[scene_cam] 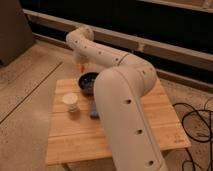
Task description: Place the pepper on the white sponge
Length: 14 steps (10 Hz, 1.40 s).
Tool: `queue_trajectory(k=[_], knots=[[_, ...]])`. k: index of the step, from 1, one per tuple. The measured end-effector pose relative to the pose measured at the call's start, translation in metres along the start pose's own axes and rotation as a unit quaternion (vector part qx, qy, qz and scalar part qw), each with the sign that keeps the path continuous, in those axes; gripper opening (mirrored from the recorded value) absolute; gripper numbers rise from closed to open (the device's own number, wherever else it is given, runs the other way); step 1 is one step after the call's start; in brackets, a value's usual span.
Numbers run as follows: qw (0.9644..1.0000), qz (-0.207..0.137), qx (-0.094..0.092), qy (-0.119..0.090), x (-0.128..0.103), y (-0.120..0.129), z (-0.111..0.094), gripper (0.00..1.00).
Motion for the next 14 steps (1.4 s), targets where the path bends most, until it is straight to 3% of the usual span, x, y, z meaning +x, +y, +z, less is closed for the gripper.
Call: queue_trajectory(k=[4, 7, 12, 14], knots=[[0.9985, 0.052, -0.013, -0.01, 0.058, -0.025, -0.012, 0.0], [0.9979, 0.061, -0.022, 0.004, 0.09, -0.03, -0.009, 0.0], [0.9981, 0.056, -0.024, 0.006, 0.091, -0.027, -0.009, 0.0], [0.9975, 0.058, -0.032, 0.026, 0.1, -0.02, 0.001, 0.0]])
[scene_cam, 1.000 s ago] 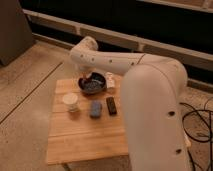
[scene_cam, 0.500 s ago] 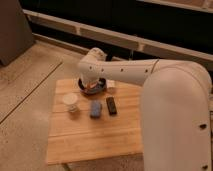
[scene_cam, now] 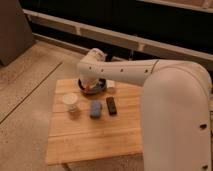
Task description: Place the pepper on the white sponge
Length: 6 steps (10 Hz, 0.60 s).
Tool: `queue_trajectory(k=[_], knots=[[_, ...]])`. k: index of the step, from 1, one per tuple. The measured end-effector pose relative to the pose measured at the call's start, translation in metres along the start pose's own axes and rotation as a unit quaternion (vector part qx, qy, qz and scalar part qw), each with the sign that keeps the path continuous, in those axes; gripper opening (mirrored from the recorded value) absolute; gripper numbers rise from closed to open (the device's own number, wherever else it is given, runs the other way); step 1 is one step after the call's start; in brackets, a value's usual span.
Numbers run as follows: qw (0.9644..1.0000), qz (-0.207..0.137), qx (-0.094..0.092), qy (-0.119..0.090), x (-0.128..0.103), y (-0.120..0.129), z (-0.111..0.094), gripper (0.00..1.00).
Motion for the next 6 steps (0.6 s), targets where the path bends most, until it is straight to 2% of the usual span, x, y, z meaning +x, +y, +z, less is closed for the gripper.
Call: queue_trajectory(k=[2, 3, 5, 6], knots=[[0.9988, -0.016, -0.015, 0.043, 0.033, 0.019, 0.023, 0.0], [0.9979, -0.021, -0.014, 0.06, 0.045, 0.019, 0.031, 0.0], [0.9976, -0.027, -0.001, 0.064, 0.048, 0.012, 0.029, 0.0], [0.998, -0.028, 0.008, 0.056, 0.046, 0.006, 0.022, 0.0]])
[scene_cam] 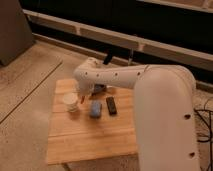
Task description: Place the pepper on the white sponge
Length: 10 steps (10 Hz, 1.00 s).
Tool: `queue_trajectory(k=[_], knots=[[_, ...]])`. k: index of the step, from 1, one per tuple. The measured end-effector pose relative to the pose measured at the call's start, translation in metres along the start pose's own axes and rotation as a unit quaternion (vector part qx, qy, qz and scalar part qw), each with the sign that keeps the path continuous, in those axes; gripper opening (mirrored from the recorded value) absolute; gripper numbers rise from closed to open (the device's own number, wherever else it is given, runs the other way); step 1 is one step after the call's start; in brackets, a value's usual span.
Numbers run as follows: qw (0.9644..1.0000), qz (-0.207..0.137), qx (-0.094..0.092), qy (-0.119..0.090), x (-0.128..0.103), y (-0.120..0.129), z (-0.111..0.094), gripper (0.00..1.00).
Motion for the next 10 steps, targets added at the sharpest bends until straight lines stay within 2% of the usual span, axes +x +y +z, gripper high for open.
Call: queue_trajectory(k=[3, 5, 10], knots=[[0.9995, 0.018, 0.023, -0.013, 0.006, -0.028, -0.013, 0.0], [0.9993, 0.024, 0.029, -0.005, 0.02, -0.035, -0.007, 0.0], [0.9974, 0.053, 0.035, 0.035, 0.053, -0.047, 0.031, 0.0]])
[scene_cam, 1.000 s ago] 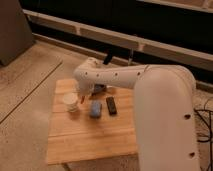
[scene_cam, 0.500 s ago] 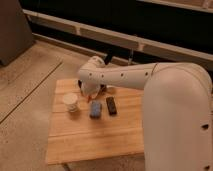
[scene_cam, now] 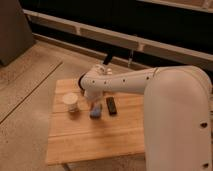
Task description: Place the pepper on the white sponge
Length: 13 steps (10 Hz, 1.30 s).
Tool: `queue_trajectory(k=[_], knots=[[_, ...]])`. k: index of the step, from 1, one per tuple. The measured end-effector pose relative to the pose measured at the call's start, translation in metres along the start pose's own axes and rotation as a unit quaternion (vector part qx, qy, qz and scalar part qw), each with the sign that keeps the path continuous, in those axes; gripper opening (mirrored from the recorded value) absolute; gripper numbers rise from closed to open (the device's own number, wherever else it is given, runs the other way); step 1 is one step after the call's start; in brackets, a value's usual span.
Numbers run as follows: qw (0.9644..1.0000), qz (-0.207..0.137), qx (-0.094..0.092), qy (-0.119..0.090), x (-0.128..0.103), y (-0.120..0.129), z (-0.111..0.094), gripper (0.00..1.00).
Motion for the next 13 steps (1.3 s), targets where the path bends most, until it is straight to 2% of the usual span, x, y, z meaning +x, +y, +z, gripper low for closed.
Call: queue_trajectory(k=[1, 5, 6, 9, 10, 11, 13], knots=[[0.9999, 0.009, 0.008, 0.008, 0.003, -0.006, 0.011, 0.0], [0.9986, 0.033, 0.029, 0.03, 0.008, -0.018, 0.035, 0.02], [0.9983, 0.036, 0.032, 0.034, 0.008, -0.018, 0.038, 0.08], [0.9975, 0.046, 0.036, 0.04, 0.004, -0.019, 0.043, 0.39], [0.9974, 0.046, 0.037, 0.04, 0.003, -0.019, 0.043, 0.46], [0.9974, 0.047, 0.038, 0.039, 0.001, -0.019, 0.043, 0.6], [0.9974, 0.049, 0.039, 0.037, -0.001, -0.019, 0.043, 0.72]])
